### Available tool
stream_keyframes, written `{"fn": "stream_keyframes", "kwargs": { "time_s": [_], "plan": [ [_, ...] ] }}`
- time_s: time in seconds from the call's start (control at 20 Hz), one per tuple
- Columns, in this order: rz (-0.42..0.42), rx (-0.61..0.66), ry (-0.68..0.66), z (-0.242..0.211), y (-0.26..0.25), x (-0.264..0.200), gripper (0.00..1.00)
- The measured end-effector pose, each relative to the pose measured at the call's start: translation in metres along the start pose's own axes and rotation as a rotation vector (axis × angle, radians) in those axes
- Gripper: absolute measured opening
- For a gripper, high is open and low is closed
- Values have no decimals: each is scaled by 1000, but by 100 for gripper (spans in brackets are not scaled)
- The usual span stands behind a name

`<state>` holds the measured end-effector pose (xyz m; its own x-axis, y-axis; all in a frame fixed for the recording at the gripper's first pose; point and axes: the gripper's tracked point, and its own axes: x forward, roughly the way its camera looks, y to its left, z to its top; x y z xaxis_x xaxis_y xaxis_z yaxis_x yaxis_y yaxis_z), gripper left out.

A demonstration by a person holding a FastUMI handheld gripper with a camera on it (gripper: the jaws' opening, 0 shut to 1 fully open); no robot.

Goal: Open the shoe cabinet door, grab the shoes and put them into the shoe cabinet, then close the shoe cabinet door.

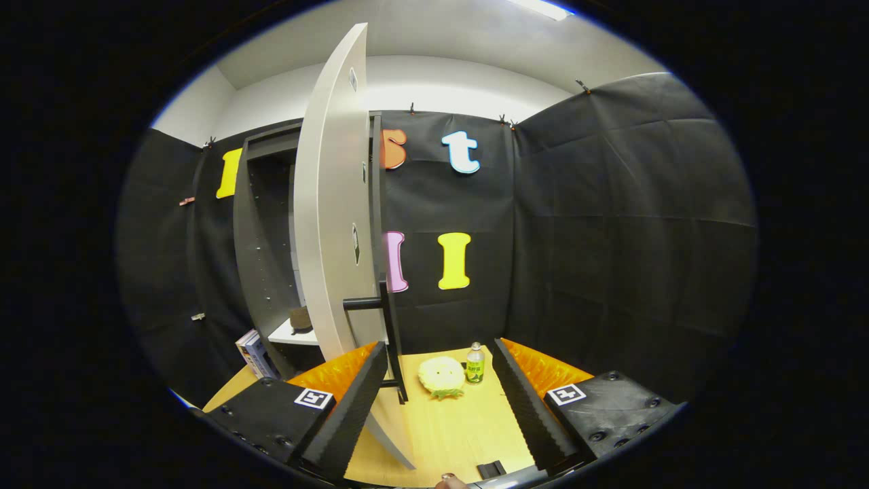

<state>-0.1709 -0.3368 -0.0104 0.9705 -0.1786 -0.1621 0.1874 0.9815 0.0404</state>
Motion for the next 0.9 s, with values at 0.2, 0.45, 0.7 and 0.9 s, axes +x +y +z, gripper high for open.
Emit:
{"fn": "stream_keyframes", "kwargs": {
  "time_s": [0.2, 0.45, 0.7, 0.9],
  "plan": [
    [27, 24, 16, -2, 8, 5, 98],
    [73, 22, 18, -7, 49, 0, 98],
    [130, 33, 22, -15, 109, 0, 98],
    [169, 17, 18, -19, 161, 8, 98]
  ]
}}
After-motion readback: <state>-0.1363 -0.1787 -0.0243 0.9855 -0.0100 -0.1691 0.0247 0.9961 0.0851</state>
